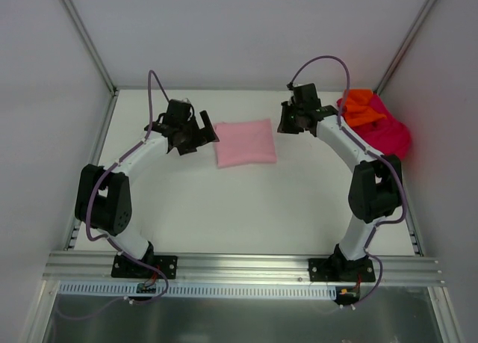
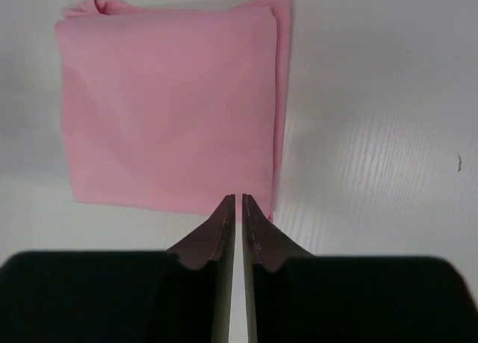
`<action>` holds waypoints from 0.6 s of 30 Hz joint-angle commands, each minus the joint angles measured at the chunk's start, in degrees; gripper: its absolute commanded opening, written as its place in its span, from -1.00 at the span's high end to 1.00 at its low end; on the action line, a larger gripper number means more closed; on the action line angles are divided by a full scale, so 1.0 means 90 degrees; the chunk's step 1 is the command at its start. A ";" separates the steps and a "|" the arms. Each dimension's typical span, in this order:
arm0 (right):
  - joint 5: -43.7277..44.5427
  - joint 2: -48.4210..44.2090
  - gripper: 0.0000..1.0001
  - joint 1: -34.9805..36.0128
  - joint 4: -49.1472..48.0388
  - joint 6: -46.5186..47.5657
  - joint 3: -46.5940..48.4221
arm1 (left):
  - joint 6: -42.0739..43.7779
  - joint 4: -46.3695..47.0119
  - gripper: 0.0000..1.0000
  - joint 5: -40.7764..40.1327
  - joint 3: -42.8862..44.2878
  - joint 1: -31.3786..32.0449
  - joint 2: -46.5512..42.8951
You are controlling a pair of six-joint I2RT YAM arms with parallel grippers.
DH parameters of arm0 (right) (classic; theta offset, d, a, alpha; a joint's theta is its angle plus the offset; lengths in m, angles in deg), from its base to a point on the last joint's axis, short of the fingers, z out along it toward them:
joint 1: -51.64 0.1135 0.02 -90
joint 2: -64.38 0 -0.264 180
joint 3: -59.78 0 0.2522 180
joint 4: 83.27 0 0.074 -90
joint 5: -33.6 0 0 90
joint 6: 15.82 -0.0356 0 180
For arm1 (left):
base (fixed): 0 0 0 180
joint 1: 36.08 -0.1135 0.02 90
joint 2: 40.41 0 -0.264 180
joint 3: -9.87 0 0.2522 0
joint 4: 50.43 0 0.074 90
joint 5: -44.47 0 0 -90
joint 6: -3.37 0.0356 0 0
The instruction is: Fold and stack the t-shirts
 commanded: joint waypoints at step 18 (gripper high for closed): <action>0.0016 -0.1026 -0.99 -0.0601 0.0967 0.0183 0.0012 | 0.0017 0.0326 -0.97 0.0247 -0.0156 0.0000 0.0016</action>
